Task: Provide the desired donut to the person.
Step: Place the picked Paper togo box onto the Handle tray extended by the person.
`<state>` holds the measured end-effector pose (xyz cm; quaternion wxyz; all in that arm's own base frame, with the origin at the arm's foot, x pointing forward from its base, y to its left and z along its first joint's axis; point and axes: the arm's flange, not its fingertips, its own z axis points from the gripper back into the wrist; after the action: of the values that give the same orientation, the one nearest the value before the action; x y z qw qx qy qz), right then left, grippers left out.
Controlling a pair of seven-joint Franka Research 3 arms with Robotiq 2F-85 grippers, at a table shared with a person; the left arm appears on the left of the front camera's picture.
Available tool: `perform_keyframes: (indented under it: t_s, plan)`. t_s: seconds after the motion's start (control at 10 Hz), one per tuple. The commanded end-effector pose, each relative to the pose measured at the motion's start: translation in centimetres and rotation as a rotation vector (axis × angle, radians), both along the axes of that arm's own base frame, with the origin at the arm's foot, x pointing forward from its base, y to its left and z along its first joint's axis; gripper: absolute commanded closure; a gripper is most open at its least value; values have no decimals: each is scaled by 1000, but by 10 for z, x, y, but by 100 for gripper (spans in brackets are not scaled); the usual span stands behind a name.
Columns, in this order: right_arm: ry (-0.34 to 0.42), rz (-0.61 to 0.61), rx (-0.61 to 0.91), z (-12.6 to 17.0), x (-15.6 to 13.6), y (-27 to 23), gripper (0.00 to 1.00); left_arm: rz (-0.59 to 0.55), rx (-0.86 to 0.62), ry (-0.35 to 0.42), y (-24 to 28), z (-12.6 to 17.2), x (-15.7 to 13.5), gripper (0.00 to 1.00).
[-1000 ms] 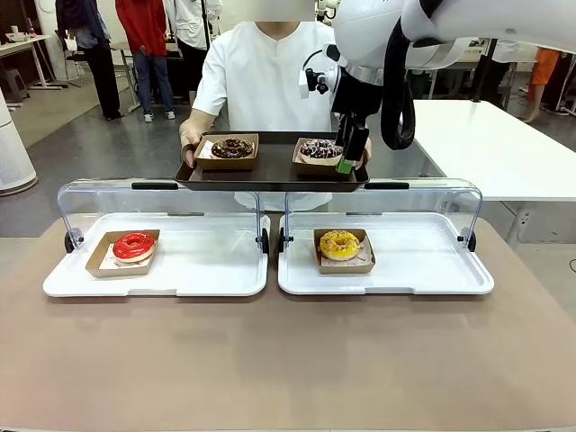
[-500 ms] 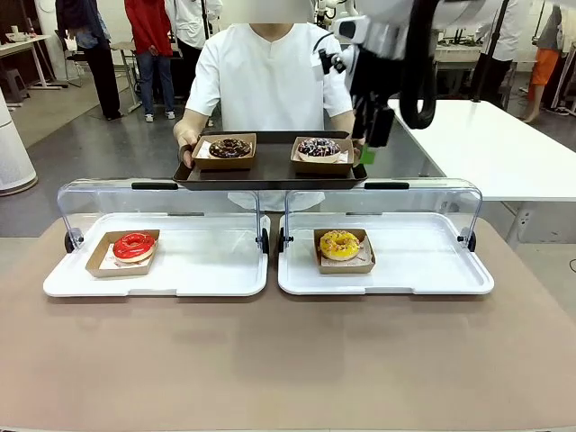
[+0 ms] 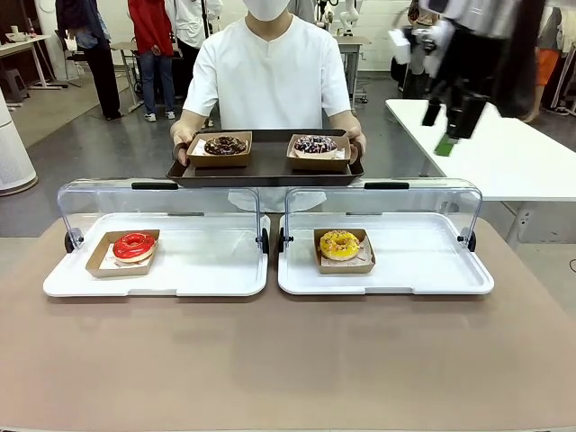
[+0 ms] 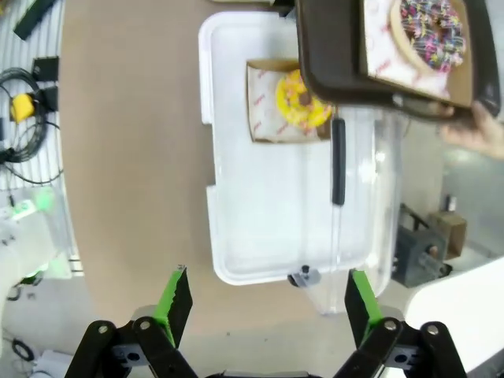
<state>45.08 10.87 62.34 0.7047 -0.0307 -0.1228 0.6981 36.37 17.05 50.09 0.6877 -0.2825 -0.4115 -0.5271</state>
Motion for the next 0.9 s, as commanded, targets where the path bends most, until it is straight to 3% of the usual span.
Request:
perform_keyframes:
  t_s: [0.0,0.5,0.8]
  plan:
    - [-32,40,73,-27,-7,-30,0,0,-13,-16,0,1,0,0]
    - [-23,-77,114,-43,14,-79,0,0,-13,-16,0,1,0,0]
    - [-3,-52,96,-39,1,-74,0,0,-13,-16,0,1,0,0]
